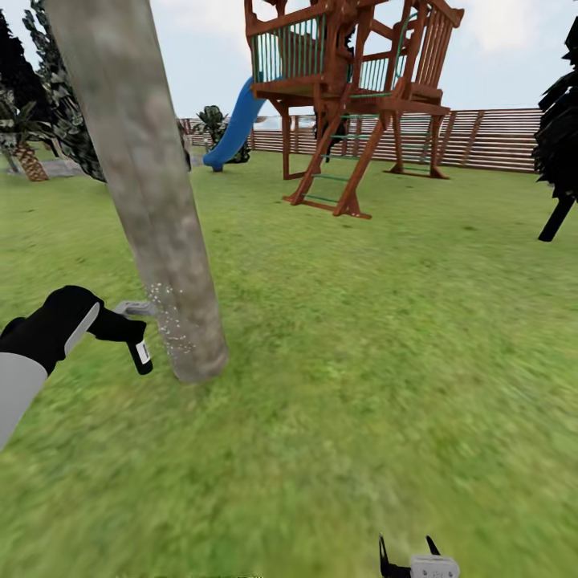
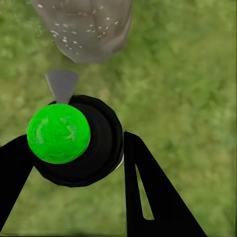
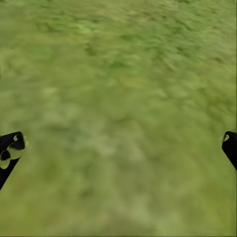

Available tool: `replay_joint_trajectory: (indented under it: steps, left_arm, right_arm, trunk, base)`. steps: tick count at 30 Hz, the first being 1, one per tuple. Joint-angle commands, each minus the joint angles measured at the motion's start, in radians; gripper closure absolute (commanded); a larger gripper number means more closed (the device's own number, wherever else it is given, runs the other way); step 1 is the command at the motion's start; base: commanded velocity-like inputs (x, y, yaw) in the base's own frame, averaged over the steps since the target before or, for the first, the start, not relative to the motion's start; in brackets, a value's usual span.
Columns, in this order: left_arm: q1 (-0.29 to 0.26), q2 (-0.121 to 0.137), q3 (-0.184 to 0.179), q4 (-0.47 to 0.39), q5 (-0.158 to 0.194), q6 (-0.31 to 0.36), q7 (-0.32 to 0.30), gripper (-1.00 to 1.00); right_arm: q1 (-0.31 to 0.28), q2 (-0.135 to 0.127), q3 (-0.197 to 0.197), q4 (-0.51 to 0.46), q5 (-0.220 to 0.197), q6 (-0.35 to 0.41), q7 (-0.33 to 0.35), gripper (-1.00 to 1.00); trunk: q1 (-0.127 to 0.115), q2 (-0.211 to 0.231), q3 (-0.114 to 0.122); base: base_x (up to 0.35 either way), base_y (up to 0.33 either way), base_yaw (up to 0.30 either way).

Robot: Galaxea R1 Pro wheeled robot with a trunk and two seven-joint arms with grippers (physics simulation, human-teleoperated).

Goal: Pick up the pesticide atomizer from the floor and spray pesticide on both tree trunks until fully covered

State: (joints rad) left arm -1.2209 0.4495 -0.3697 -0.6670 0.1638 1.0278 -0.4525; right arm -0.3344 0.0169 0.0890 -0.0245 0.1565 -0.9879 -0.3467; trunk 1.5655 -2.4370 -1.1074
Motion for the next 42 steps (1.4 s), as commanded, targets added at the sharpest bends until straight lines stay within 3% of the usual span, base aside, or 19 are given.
replay_joint_trajectory:
  steps: [1,6,13,17,27,29,31,32,42]
  left_arm:
    - [0.000,0.000,0.001,0.002,0.000,0.000,0.000,1.00]
    - [0.004,0.000,0.003,0.010,0.000,-0.002,0.000,1.00]
    - [0.075,-0.003,0.003,0.011,0.000,-0.005,0.004,1.00]
    - [0.101,-0.033,0.005,0.011,-0.003,-0.010,0.010,1.00]
    - [0.129,-0.032,0.010,0.017,-0.003,-0.017,0.032,1.00]
    - [0.129,-0.033,0.022,0.016,-0.002,-0.017,0.064,1.00]
    - [0.129,-0.034,0.079,0.017,-0.002,-0.017,0.084,1.00]
    - [0.129,-0.034,0.088,0.018,-0.004,-0.017,0.087,1.00]
    - [0.142,-0.033,0.095,0.011,-0.004,-0.018,0.089,1.00]
  right_arm:
    - [0.000,0.000,0.000,0.000,0.000,0.000,0.000,-1.00]
    - [0.000,0.000,0.000,0.000,0.000,0.000,0.000,-1.00]
    - [0.000,-0.001,0.000,0.000,0.000,0.000,0.000,-1.00]
    - [0.000,-0.002,0.000,0.000,0.000,0.000,0.000,-1.00]
    - [0.000,0.001,0.000,0.000,0.000,0.000,0.000,-1.00]
    - [0.000,0.002,0.000,0.000,0.000,0.000,0.000,-1.00]
    - [0.000,0.002,0.000,0.000,0.000,0.000,0.000,-1.00]
    - [0.000,0.002,0.000,0.000,0.000,0.000,0.000,-1.00]
    - [0.000,0.000,0.000,0.000,0.000,0.000,0.000,-1.00]
  trunk:
    - [0.000,0.000,0.000]
    - [0.000,0.000,0.000]
    - [0.000,0.000,0.000]
    - [0.000,0.000,0.000]
    - [0.000,0.000,0.000]
    - [0.000,0.000,0.000]
    - [0.000,0.000,0.000]
    - [0.000,0.000,0.000]
    - [0.000,0.000,0.000]
  base:
    - [0.000,-0.276,0.277]
    - [0.000,-0.276,0.277]
    - [0.000,-0.276,0.046]
    - [0.030,-0.276,0.000]
    - [0.115,-0.268,0.103]
    - [0.006,-0.274,0.277]
    - [0.001,-0.274,0.275]
    - [0.000,-0.274,0.122]
    - [0.000,-0.274,0.020]
